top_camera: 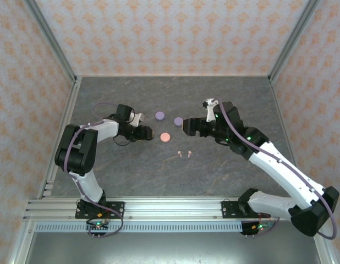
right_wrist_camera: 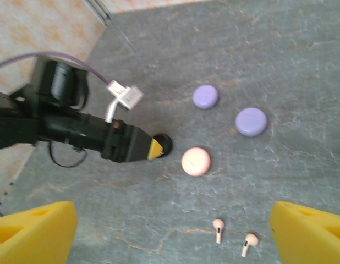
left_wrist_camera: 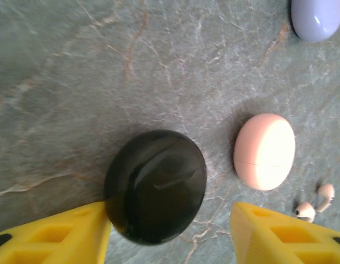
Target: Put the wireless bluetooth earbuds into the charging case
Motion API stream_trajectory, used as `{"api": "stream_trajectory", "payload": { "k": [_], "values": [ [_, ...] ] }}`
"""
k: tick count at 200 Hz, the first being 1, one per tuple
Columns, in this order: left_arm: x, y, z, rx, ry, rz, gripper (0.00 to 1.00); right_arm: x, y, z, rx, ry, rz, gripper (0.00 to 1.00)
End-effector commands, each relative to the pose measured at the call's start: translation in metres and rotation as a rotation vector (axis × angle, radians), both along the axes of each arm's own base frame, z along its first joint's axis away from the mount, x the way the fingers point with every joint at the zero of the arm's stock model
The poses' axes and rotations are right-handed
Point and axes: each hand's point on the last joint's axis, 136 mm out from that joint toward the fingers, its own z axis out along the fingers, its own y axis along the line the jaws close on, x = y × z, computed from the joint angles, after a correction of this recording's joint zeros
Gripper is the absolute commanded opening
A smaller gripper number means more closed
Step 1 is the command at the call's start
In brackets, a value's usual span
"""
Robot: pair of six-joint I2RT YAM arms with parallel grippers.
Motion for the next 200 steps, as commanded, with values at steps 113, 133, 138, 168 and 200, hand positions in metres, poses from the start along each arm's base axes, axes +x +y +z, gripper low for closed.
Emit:
{"api": "stream_trajectory", "payload": {
  "k": [113, 133, 138, 168, 200],
  "values": [
    [-0.023, 0.074, 0.135, 0.222, -0.480, 0.303, 0.84, 0.075, 0.105, -0.154, -0.342, 0.254, 0.241, 0.67],
    [-0.033, 0.079, 0.142, 0.226, -0.506, 0.325, 0.88, 0.086, 0.124, -0.174, -0.355, 0.274, 0.274, 0.66],
    [-0.035, 0.080, 0.143, 0.229, -0.510, 0.329, 0.89, 0.089, 0.128, -0.177, -0.358, 0.278, 0.276, 0.65],
    [-0.042, 0.084, 0.143, 0.233, -0.511, 0.341, 0.90, 0.099, 0.147, -0.199, -0.374, 0.309, 0.313, 0.60],
    [-0.042, 0.081, 0.141, 0.215, -0.505, 0.336, 0.90, 0.101, 0.156, -0.219, -0.394, 0.352, 0.339, 0.60]
  ]
}}
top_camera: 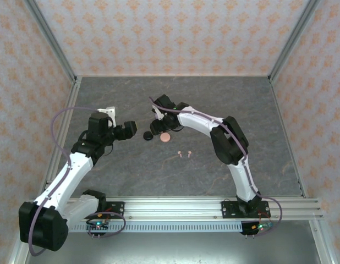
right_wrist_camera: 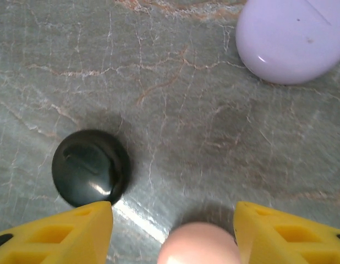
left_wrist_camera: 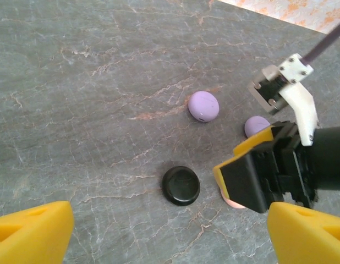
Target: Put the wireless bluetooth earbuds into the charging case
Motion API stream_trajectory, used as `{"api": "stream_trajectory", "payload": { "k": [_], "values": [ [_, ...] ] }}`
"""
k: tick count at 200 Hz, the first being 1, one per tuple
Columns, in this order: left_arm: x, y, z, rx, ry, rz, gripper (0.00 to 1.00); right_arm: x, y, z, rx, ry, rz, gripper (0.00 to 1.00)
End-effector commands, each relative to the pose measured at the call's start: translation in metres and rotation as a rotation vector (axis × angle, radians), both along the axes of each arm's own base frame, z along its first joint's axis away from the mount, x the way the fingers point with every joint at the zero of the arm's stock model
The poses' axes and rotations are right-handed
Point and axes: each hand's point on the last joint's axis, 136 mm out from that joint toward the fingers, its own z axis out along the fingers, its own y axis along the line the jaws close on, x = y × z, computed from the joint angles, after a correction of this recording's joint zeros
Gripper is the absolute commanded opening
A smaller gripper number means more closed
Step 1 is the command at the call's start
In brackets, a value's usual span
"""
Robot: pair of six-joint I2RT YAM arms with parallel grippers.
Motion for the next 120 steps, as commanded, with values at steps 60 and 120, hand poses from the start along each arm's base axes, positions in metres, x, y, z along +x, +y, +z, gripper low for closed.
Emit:
{"api": "stream_trajectory", "payload": {
  "k": [60, 120],
  "values": [
    [0.001, 0.004, -0.009, -0.003, 0.028, 0.031, 0.91, -0.020, 0.001, -0.021, -0.042, 0.079, 0.077, 0.60],
    [0.004, 0.001, -0.013, -0.019, 0.035, 0.024, 0.92, -0.041, -0.007, -0.014, -0.021, 0.095, 0.093, 0.60]
  ]
}}
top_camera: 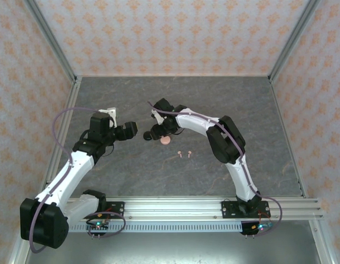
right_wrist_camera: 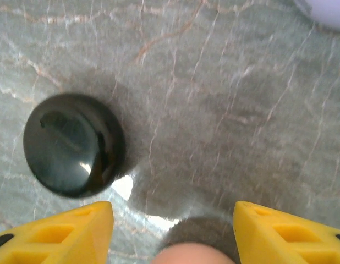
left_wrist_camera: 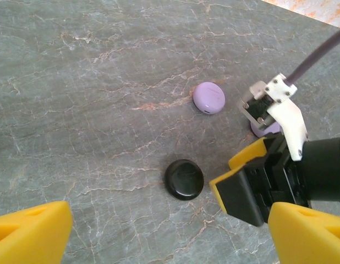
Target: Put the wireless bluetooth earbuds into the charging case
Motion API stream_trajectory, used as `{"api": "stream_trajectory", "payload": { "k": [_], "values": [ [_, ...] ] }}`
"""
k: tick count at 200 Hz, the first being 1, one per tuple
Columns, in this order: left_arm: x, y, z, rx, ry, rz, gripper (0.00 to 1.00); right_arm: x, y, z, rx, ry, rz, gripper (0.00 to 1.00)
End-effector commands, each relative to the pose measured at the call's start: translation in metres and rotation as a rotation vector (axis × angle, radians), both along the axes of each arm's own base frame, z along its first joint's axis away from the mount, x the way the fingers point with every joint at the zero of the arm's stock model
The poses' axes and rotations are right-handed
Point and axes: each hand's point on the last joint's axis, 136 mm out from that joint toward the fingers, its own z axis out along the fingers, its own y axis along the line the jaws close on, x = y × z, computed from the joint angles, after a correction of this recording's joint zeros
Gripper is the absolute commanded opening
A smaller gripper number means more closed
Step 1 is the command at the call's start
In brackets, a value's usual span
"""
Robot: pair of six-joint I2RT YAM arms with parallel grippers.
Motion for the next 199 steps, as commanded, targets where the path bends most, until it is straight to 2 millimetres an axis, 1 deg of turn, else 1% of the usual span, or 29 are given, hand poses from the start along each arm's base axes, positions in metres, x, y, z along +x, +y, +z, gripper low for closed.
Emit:
{"api": "stream_trajectory", "payload": {
  "k": [1, 22, 78, 156, 199],
  "values": [
    [0.003, 0.001, -0.002, -0.012, -0.004, 0.015, 0.92, -0.019, -0.004, 0.011, 0.004, 0.017, 0.031, 0.60],
    [0.004, 0.000, -0.002, -0.014, -0.003, 0.010, 0.93, -0.029, -0.005, 0.014, 0.016, 0.025, 0.043, 0.60],
    [0.006, -0.001, 0.000, -0.015, -0.006, 0.004, 0.94, -0.057, -0.003, 0.010, 0.015, 0.050, 0.067, 0.60],
    [0.008, -0.001, 0.002, -0.012, -0.009, 0.000, 0.94, -0.078, 0.007, 0.011, 0.035, 0.065, 0.077, 0.60],
    [0.008, -0.001, 0.003, -0.010, -0.009, 0.003, 0.94, -0.093, 0.015, 0.011, 0.054, 0.078, 0.096, 0.60]
  ]
}}
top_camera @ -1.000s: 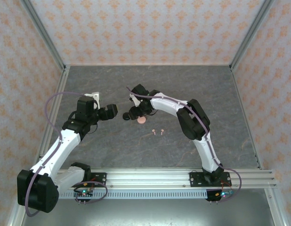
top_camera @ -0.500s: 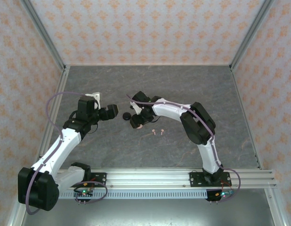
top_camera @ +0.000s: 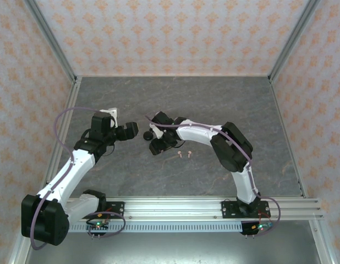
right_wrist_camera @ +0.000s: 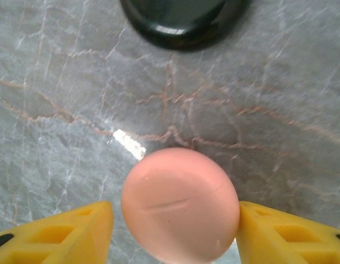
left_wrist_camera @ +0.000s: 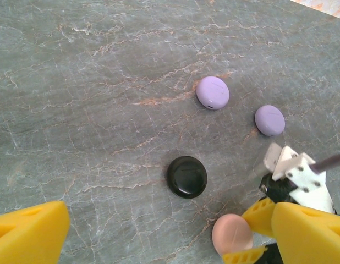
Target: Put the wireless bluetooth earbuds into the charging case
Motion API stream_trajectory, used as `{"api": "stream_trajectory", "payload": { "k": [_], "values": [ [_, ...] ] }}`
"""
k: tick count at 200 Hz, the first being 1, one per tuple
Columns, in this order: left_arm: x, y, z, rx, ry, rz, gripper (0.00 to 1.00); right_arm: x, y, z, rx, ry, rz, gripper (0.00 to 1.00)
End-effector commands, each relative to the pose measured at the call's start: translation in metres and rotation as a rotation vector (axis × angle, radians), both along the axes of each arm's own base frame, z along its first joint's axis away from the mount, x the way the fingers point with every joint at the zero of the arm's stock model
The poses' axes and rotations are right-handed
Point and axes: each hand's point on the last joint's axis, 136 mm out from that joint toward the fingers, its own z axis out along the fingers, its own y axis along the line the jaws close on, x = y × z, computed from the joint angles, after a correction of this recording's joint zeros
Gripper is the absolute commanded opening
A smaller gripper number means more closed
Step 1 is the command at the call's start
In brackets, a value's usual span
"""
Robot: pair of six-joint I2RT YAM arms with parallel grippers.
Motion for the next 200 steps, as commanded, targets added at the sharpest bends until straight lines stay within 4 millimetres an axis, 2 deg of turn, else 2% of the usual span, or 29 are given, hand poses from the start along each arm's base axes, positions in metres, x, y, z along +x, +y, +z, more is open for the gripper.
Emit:
{"api": "stream_trajectory", "payload": {
  "k": [1, 65, 119, 160, 176, 200],
  "values": [
    [0.006, 0.000, 0.010, -0.012, -0.031, 0.005, 0.94, -0.014, 0.009, 0.012, 0.041, 0.011, 0.013, 0.60],
    [0.005, 0.002, 0.013, -0.007, -0.037, 0.010, 0.95, -0.028, 0.016, 0.011, 0.050, 0.013, 0.027, 0.60],
    [0.005, 0.002, 0.023, -0.021, -0.062, 0.018, 0.97, -0.040, 0.030, 0.024, 0.146, 0.048, 0.077, 0.60],
    [0.004, 0.004, 0.027, -0.015, -0.066, 0.026, 0.98, -0.056, 0.041, 0.017, 0.145, 0.069, 0.121, 0.60],
    [0.004, 0.006, 0.030, -0.018, -0.071, 0.030, 0.98, -0.053, 0.041, 0.025, 0.157, 0.035, 0.118, 0.60],
    [0.001, 0.011, 0.035, -0.033, -0.076, 0.040, 0.99, -0.040, 0.030, 0.044, 0.123, -0.093, 0.128, 0.61]
  ]
}}
